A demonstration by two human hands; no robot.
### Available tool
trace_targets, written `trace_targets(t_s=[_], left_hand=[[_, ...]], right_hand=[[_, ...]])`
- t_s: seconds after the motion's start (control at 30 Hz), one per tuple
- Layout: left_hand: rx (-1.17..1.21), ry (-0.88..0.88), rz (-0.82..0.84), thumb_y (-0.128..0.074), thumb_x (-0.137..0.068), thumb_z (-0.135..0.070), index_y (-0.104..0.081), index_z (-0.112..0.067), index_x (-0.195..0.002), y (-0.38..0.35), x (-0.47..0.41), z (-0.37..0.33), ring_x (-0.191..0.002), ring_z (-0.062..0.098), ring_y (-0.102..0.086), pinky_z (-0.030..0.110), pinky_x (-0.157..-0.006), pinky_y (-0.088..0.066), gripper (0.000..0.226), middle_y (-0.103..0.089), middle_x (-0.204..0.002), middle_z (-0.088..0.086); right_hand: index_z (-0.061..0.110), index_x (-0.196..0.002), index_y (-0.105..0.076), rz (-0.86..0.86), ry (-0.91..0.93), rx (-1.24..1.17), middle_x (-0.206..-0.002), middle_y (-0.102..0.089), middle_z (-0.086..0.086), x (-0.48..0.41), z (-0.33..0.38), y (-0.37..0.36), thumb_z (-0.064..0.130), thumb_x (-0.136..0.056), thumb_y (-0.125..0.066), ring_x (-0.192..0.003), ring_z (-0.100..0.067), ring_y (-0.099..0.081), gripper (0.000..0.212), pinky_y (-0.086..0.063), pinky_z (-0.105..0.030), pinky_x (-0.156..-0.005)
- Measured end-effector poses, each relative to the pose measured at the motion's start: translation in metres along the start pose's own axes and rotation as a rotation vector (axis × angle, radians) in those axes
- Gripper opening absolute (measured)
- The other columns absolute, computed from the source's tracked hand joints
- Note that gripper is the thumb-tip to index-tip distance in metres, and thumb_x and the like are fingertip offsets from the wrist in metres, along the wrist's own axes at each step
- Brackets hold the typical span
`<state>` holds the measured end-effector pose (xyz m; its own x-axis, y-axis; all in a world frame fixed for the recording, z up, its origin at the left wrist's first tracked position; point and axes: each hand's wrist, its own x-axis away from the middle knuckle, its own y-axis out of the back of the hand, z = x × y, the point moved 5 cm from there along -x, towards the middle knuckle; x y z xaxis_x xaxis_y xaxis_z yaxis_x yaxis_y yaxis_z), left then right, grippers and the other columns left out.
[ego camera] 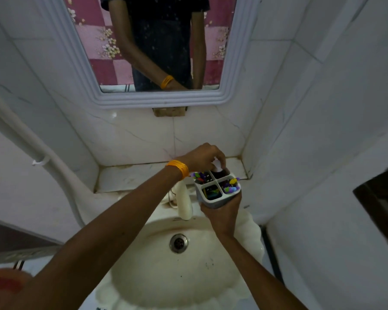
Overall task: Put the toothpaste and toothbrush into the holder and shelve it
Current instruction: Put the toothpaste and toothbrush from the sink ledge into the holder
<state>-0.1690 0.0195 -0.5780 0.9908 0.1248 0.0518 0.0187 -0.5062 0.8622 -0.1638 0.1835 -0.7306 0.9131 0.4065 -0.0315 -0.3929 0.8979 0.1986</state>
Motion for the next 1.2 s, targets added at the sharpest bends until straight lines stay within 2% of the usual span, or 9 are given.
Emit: trace_targets(t_s=[0.13,0.27,0.37,0.47,0.63,0.8,0.97,1.1,1.2], left_hand=[[-0.073,-0.02,-0.007,-0.067,-0.087,-0.016,-0.078,-0.015,-0.097,-0.005,-0.015,-0.016,-0.097,0.022,-0.07,0.026,-0.088,-0.045,0.015,-0.078,-0.104,0.004],[0.048,0.01,-0.089,-0.062,-0.091,-0.014,-0.077,-0.011,-0.098,0.01,-0.015,-0.007,-0.099,0.02,-0.071,0.029,-0.092,-0.05,0.017,-0.078,-0.105,0.005],[0.189,0.177,-0.239,-0.06,-0.089,-0.007,-0.076,-0.01,-0.099,0.022,-0.007,0.035,-0.099,0.023,-0.071,0.031,-0.092,-0.054,0.019,-0.077,-0.105,0.008],[0.158,0.411,-0.334,-0.06,-0.086,-0.005,-0.074,-0.011,-0.103,0.014,0.014,0.1,-0.104,0.03,-0.07,0.036,-0.094,-0.054,0.023,-0.076,-0.11,0.011],[0.067,0.622,-0.231,-0.06,-0.09,-0.009,-0.058,-0.003,-0.133,-0.028,0.056,0.168,-0.128,0.036,-0.055,0.038,-0.112,-0.042,0.044,-0.059,-0.139,0.02],[-0.013,0.572,-0.188,-0.067,-0.087,-0.014,-0.067,-0.005,-0.119,-0.048,0.061,0.165,-0.113,0.04,-0.064,0.043,-0.1,-0.05,0.034,-0.068,-0.121,0.022],[-0.037,0.538,-0.175,-0.061,-0.094,-0.023,-0.068,-0.007,-0.121,-0.053,0.061,0.162,-0.109,0.036,-0.066,0.04,-0.097,-0.052,0.032,-0.071,-0.119,0.02],[-0.015,0.465,-0.197,-0.057,-0.097,-0.018,-0.067,-0.006,-0.123,-0.042,0.064,0.154,-0.114,0.035,-0.064,0.036,-0.099,-0.047,0.03,-0.07,-0.122,0.019],[0.045,0.416,-0.297,-0.061,-0.095,-0.018,-0.074,-0.008,-0.107,-0.013,0.069,0.145,-0.101,0.031,-0.069,0.027,-0.085,-0.045,0.02,-0.075,-0.108,0.015]], right_hand=[[0.02,-0.156,-0.033,0.01,0.003,0.007,-0.149,-0.055,-0.005,-0.003,0.0,0.0,0.024,-0.047,-0.106,-0.138,-0.022,-0.06,0.131,-0.056,-0.05,-0.112],[0.023,-0.155,-0.033,0.013,-0.002,-0.006,-0.149,-0.056,-0.004,-0.002,0.002,0.0,0.013,-0.049,-0.107,-0.137,-0.019,-0.061,0.13,-0.056,-0.045,-0.113],[0.028,-0.155,-0.031,0.014,0.01,-0.003,-0.15,-0.055,-0.004,0.0,0.005,0.001,0.012,-0.048,-0.107,-0.138,-0.019,-0.061,0.132,-0.054,-0.047,-0.114],[0.026,-0.154,-0.033,0.017,0.002,-0.023,-0.15,-0.057,-0.003,0.0,0.006,0.002,0.012,-0.047,-0.106,-0.136,-0.017,-0.063,0.13,-0.055,-0.047,-0.113],[0.02,-0.154,-0.032,0.023,-0.002,-0.03,-0.151,-0.056,-0.006,0.0,0.004,0.001,0.0,-0.049,-0.105,-0.136,-0.013,-0.062,0.129,-0.054,-0.025,-0.111],[0.008,-0.158,-0.028,0.036,-0.002,-0.047,-0.149,-0.054,-0.006,-0.001,-0.001,0.001,-0.005,-0.049,-0.104,-0.126,0.019,-0.057,0.133,-0.047,-0.005,-0.102],[0.005,-0.158,-0.027,0.037,0.017,-0.027,-0.151,-0.053,-0.006,-0.001,-0.004,0.001,0.0,-0.05,-0.105,-0.13,0.017,-0.055,0.134,-0.046,-0.007,-0.106],[0.011,-0.157,-0.028,0.045,0.027,-0.024,-0.15,-0.054,-0.004,0.0,-0.003,0.001,0.001,-0.05,-0.105,-0.13,0.016,-0.056,0.133,-0.047,-0.008,-0.106],[0.018,-0.154,-0.03,0.033,0.033,-0.025,-0.149,-0.056,-0.006,0.0,-0.002,0.0,0.0,-0.049,-0.105,-0.13,0.009,-0.059,0.13,-0.049,-0.01,-0.105]])
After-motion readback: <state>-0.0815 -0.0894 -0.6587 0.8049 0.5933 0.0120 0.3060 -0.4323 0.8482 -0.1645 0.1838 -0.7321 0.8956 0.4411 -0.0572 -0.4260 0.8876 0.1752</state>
